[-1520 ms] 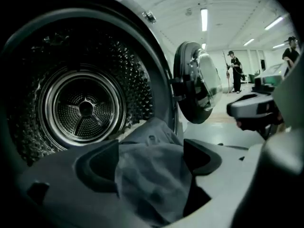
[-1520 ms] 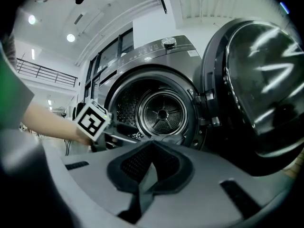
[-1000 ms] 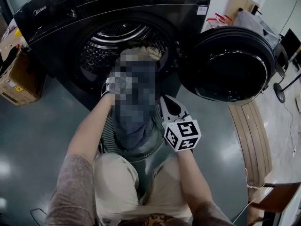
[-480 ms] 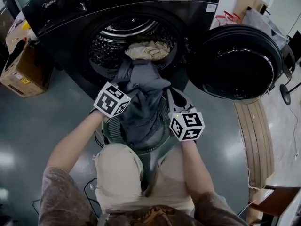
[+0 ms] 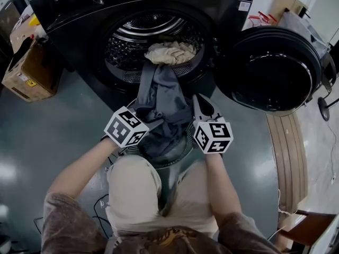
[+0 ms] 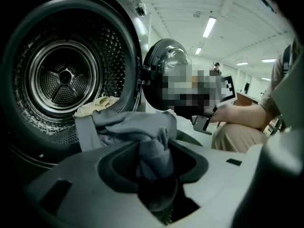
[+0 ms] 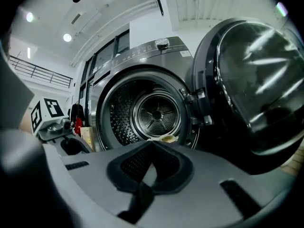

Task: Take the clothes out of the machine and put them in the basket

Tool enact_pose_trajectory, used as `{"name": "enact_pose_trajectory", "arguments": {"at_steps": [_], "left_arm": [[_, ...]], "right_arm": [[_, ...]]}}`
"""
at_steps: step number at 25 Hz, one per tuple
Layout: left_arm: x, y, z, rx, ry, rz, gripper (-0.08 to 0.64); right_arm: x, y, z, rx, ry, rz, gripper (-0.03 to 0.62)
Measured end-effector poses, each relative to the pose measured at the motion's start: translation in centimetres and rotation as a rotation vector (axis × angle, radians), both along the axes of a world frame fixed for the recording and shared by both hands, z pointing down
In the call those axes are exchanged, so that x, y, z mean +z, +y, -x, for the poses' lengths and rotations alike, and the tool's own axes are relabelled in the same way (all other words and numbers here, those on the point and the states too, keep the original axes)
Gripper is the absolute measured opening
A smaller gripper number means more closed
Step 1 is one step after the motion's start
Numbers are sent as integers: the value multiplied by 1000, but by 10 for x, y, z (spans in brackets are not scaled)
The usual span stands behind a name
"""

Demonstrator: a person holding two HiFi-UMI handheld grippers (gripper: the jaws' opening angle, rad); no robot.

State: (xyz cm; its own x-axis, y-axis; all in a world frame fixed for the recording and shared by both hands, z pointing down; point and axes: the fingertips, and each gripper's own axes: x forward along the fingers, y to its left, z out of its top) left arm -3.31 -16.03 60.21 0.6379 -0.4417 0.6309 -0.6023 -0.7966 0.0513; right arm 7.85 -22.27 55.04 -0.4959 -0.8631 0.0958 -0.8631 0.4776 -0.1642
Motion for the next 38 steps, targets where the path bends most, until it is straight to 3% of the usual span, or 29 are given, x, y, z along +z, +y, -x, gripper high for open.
{"name": "enact_pose_trajectory", "arguments": {"at_steps": [4,9,19,26,34,38], "left_arm": [[-17,-21,7,-57,32,-79,272],[-22,-83,20,-130,8,-169,288],[7,-231,55,-310,-87,-252,302],[23,-292,52,-226,-190,-274,304],[42,-315,23,-38,-349,-185,299],[50,-314,19,-3,-380,-143,167]], "right_arm": [[-1,1,-2,1,2,2,-3],[-2,4,1,-4,4,8,-3],[-8,11,2,-14,29,3,-3],[-6,15,19,-50,56,11,-3],[-1,4,28,-42,30,34,-3],[0,2,30,-43,28,33,-3]]}}
